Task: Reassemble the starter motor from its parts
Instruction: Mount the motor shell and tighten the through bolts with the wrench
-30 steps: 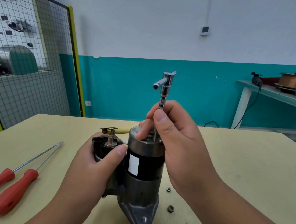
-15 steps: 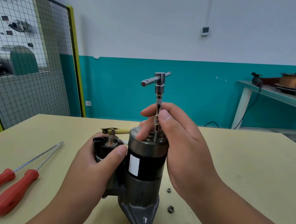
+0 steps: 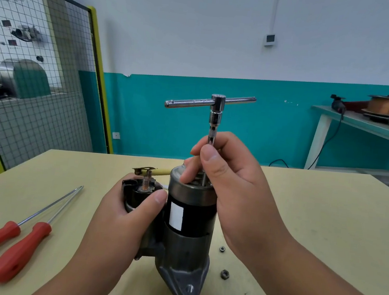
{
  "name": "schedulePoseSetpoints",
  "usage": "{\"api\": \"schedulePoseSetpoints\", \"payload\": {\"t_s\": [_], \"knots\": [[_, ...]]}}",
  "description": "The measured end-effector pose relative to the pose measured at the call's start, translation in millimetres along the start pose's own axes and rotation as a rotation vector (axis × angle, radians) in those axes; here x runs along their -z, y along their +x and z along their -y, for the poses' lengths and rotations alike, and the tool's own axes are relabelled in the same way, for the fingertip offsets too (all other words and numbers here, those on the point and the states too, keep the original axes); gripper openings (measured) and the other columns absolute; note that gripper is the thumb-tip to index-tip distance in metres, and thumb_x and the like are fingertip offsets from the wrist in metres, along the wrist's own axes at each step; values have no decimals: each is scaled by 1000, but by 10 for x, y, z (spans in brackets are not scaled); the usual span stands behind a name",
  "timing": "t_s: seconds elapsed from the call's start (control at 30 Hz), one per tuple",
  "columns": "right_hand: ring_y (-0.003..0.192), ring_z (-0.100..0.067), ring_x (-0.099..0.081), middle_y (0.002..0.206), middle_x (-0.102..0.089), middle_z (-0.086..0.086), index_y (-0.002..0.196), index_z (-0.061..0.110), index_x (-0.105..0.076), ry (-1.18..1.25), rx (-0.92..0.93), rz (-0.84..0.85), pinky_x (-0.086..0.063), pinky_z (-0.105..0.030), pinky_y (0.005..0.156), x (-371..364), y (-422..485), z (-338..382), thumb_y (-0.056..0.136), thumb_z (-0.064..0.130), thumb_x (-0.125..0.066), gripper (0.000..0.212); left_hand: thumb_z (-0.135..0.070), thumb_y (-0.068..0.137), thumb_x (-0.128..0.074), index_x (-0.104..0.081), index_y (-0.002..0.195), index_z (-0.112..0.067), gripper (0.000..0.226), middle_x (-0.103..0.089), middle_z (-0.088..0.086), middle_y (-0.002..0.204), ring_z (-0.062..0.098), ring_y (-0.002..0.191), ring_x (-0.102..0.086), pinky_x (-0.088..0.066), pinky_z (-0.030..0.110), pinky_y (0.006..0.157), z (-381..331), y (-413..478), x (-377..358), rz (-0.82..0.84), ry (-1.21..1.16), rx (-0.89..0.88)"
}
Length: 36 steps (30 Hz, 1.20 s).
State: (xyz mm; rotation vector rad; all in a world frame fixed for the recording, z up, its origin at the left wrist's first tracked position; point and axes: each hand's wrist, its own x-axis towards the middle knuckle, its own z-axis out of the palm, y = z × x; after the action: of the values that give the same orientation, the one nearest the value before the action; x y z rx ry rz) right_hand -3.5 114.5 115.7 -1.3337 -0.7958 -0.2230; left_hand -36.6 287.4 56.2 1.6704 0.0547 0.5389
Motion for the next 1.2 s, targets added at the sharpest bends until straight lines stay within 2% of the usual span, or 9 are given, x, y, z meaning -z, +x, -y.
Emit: {"api": "schedulePoseSetpoints", "payload": {"t_s": [0.07,0.2,0.37,0.5,0.57,0.7,0.93,1.07,1.2], "knots": [[84,-8,-69,79,-73,3,95,33,-64,1,4,1,-50,-12,83,0,1,1,103,36,-49,17,-72,60,-66,-74,103,-48,50,-79,-11,91,17,85,-77,-56,28,51,-10,4,-3,2,7,-2],[83,-7,-69,79,-73,3,96,32,-66,7,-3,-2,-50,-10,82,6,-2,-7,103,35,-50,18,-73,60,-67,-73,103,-50,49,-79,-13,93,14,86,-78,-62,40,63,-8,11,-13,5,5,-3],[86,-8,-69,81,-74,1,98,31,-69,45,-50,1,-50,-11,84,16,-6,-17,103,38,-45,26,-69,59,-69,-76,99,-43,48,-77,-7,85,22,74,-76,-52,28,40,-40,-14,-11,1,-28,16],[85,-11,-69,81,-74,-1,95,32,-69,64,-65,5,-51,-15,87,17,-3,-21,102,38,-43,27,-67,60,-71,-76,99,-41,48,-78,-5,87,22,77,-78,-59,38,46,-39,-16,-9,16,-34,23],[85,-10,-68,81,-74,1,94,32,-68,42,-58,1,-51,-13,86,10,-1,-18,102,39,-44,26,-68,59,-71,-76,99,-42,49,-78,-5,88,24,78,-78,-57,36,45,-40,-12,-7,12,-36,31],[85,-9,-68,79,-73,4,94,29,-66,20,-39,-11,-50,-13,84,10,3,-16,101,40,-47,23,-69,58,-70,-75,100,-43,49,-78,-7,87,19,76,-77,-55,29,43,-40,-12,-9,12,-27,21],[85,-7,-70,78,-72,3,103,32,-66,11,1,-7,-50,-11,83,-1,-13,-17,103,35,-49,17,-70,59,-71,-75,103,-42,52,-78,-7,90,24,82,-78,-57,35,47,-23,0,-7,8,-29,28],[85,-8,-69,80,-72,2,104,34,-68,22,-11,-3,-51,-11,82,7,-13,-15,103,37,-47,22,-72,61,-68,-74,105,-44,52,-78,-9,89,24,85,-76,-53,25,46,-13,5,2,0,-3,9],[85,-10,-68,81,-72,1,99,31,-70,50,-29,2,-51,-15,86,21,-9,-22,104,38,-43,29,-71,59,-67,-74,102,-46,50,-78,-11,88,22,83,-75,-50,25,44,-11,6,-1,-2,1,14]]}}
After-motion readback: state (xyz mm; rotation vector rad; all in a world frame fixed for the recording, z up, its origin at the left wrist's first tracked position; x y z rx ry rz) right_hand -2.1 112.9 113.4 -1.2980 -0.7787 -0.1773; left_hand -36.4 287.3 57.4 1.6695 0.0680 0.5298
